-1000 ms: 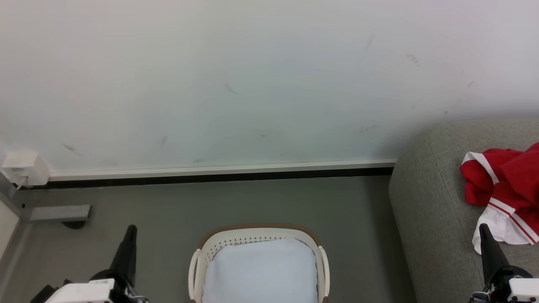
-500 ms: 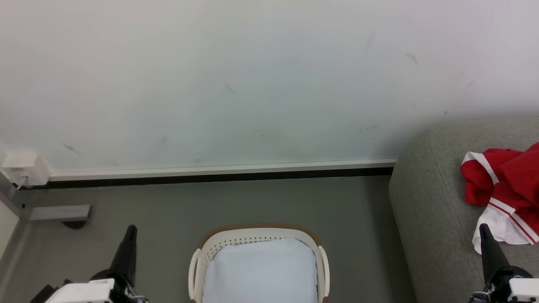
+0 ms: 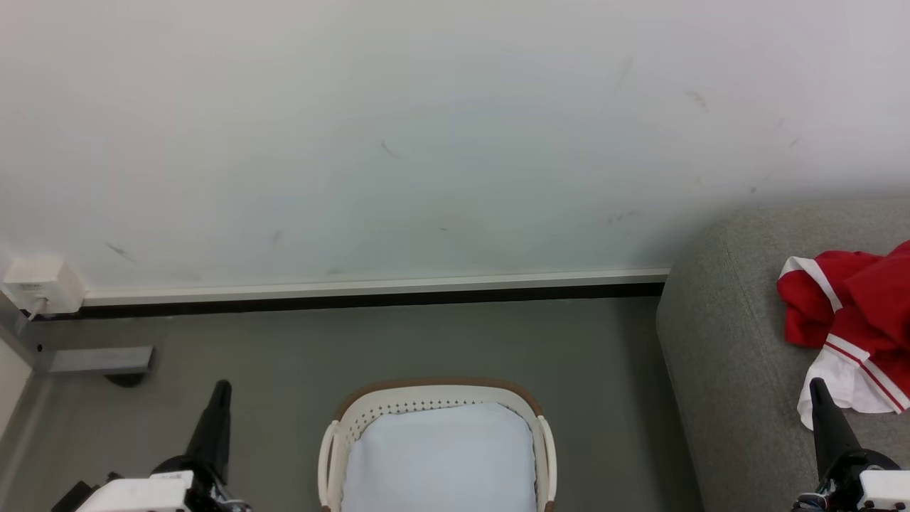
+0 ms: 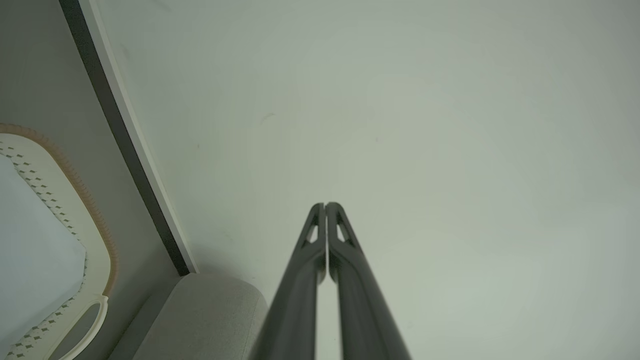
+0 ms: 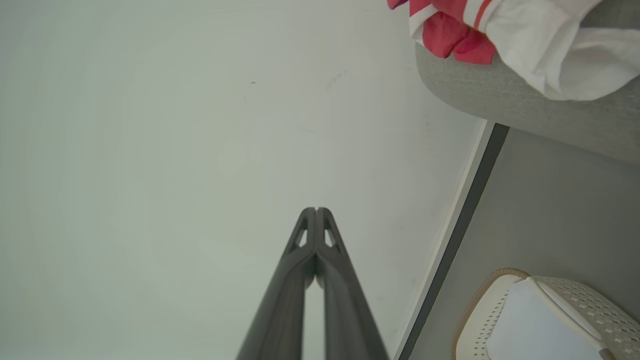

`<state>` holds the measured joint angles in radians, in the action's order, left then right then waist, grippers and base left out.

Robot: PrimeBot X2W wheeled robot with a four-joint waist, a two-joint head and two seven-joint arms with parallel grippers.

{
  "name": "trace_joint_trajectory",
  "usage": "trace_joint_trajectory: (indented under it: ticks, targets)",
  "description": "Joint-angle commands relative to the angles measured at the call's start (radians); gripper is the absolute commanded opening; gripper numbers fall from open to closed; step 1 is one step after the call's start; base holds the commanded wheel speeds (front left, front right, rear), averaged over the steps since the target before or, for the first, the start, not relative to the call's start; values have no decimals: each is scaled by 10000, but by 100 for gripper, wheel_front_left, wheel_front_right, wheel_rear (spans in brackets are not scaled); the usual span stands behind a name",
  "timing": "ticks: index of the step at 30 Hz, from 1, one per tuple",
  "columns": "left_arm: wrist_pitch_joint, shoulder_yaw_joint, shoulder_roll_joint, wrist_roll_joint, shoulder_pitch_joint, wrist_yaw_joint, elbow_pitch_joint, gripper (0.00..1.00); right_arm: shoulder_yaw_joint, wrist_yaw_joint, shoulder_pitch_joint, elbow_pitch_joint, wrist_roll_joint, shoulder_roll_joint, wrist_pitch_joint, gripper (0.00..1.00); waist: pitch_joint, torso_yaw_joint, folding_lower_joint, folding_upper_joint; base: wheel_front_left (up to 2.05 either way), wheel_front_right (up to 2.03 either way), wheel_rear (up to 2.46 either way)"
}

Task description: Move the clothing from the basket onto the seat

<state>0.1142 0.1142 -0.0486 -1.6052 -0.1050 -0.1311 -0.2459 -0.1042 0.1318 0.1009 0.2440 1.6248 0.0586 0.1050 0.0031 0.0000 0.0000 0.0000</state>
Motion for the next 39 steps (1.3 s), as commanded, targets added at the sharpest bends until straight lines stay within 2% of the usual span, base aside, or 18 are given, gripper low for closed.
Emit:
trace_joint_trajectory:
  ticks: [1, 39]
  targets:
    - [37, 10, -24, -140, -76, 7, 32, 0, -30, -21, 115, -17, -63, -4, 44, 0, 0, 0, 0, 0, 0, 0, 0]
    - [35, 5, -24, -142, -76, 7, 33, 0, -82, -21, 121, -12, -103, -42, 65, 0, 0, 0, 0, 0, 0, 0, 0]
